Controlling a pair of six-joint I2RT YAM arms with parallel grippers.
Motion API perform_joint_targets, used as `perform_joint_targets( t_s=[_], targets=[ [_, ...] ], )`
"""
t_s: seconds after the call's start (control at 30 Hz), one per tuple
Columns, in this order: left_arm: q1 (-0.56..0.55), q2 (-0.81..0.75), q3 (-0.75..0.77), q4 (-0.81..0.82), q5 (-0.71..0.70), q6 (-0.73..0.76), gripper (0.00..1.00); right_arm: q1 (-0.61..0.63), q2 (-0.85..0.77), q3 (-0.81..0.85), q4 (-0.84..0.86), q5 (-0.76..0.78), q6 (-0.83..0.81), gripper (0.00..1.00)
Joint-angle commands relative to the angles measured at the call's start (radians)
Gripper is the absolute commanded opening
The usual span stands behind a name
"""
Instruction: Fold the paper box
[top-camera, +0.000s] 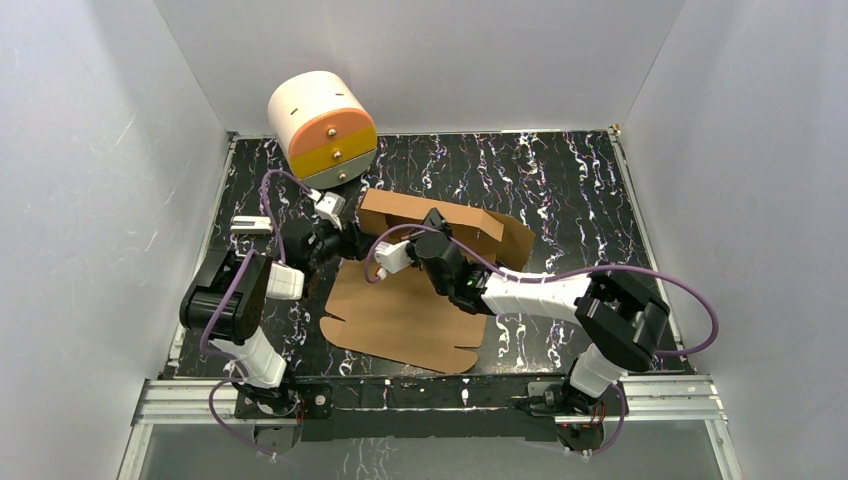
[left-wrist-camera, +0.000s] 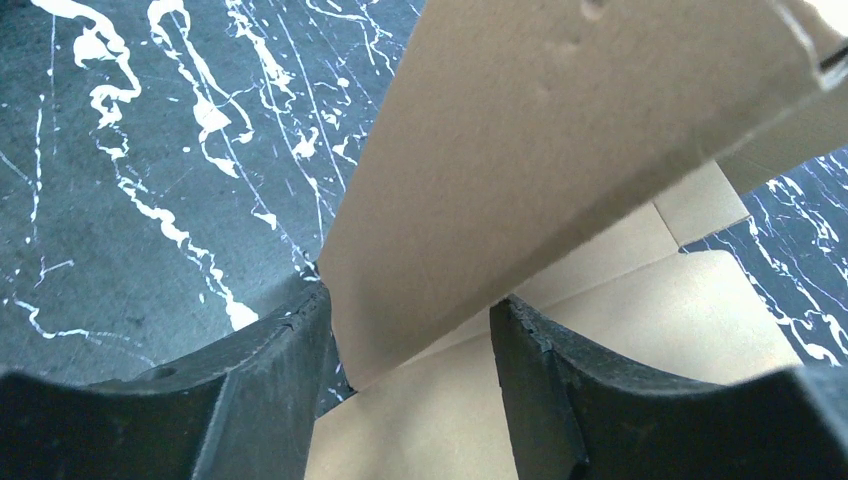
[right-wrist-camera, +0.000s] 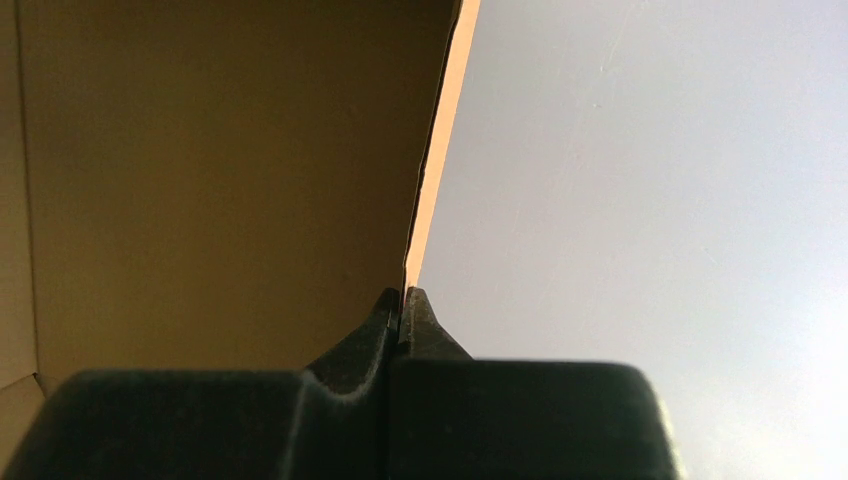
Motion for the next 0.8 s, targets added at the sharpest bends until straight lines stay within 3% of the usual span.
perform_joint_targets(
  t_s=[0.0, 0.37, 0.77],
  targets=[
    [-0.033, 0.019, 0.042, 0.114, -0.066, 0.046, 0.53, 0.020, 0.007, 0.020, -0.158, -0.095, 0.068, 0.00],
    [-0.056, 0.045, 0.008, 0.265, -0.215, 0.014, 0.37, 0.020, 0.031, 0.071, -0.292, -0.105, 0.148, 0.00],
    [-0.106, 0.098, 0.002, 0.424, -0.389, -0.030, 0.31, 0.022, 0.076, 0.122, -0.416, -0.107, 0.228, 0.00]
  ],
)
